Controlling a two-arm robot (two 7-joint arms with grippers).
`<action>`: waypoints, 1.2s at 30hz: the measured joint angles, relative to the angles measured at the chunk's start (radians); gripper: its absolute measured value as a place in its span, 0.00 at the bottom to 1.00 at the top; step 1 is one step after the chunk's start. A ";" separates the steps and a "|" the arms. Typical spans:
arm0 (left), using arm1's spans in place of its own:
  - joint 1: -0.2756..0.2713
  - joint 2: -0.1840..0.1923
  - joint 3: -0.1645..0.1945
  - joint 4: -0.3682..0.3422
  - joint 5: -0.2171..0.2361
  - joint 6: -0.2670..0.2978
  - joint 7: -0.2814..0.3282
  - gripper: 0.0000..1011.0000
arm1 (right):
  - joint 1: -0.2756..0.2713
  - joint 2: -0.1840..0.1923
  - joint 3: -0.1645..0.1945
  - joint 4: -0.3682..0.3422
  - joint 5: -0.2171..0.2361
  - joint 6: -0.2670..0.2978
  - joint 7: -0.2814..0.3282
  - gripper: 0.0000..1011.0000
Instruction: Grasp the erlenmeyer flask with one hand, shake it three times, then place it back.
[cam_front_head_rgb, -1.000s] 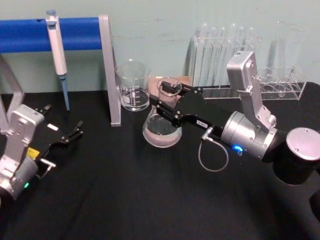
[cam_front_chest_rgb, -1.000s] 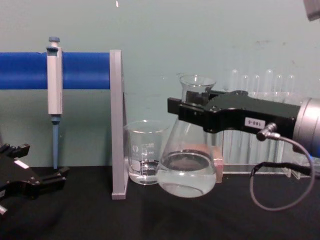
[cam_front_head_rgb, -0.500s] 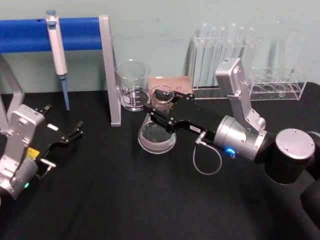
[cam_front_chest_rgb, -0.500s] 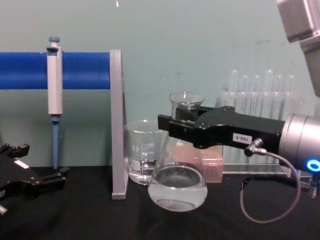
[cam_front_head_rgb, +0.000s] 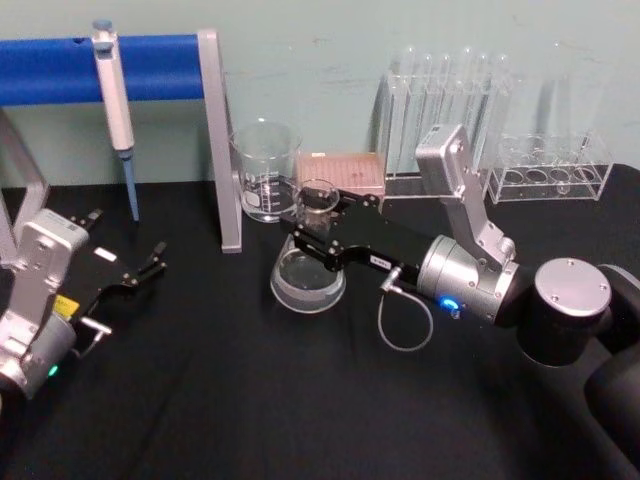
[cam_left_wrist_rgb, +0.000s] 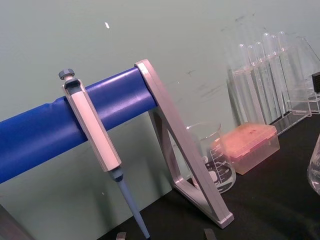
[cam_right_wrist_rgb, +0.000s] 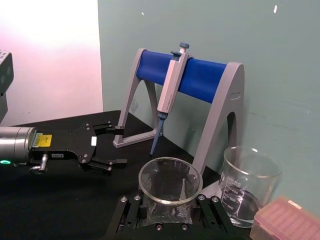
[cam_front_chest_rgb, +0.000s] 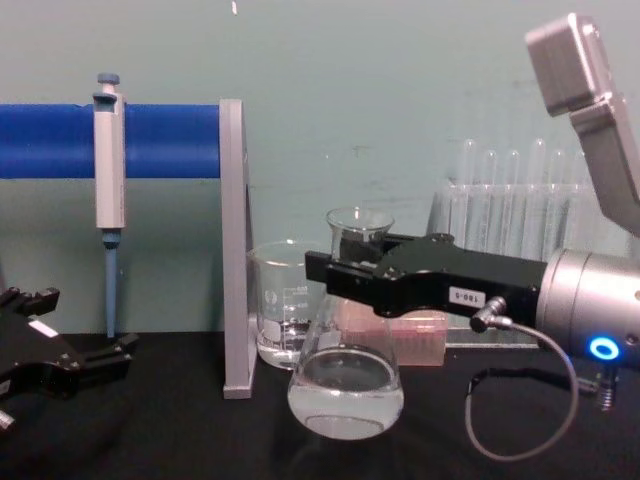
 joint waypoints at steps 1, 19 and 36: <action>0.000 0.000 0.000 0.000 0.000 0.000 0.000 0.99 | 0.003 -0.002 -0.002 0.007 -0.001 -0.002 0.001 0.44; 0.000 0.000 0.000 0.000 0.000 0.000 0.000 0.99 | 0.033 -0.042 -0.009 0.113 -0.025 -0.025 -0.014 0.44; 0.000 0.000 0.000 0.000 0.000 0.000 0.000 0.99 | 0.062 -0.078 -0.007 0.197 -0.043 -0.028 -0.013 0.44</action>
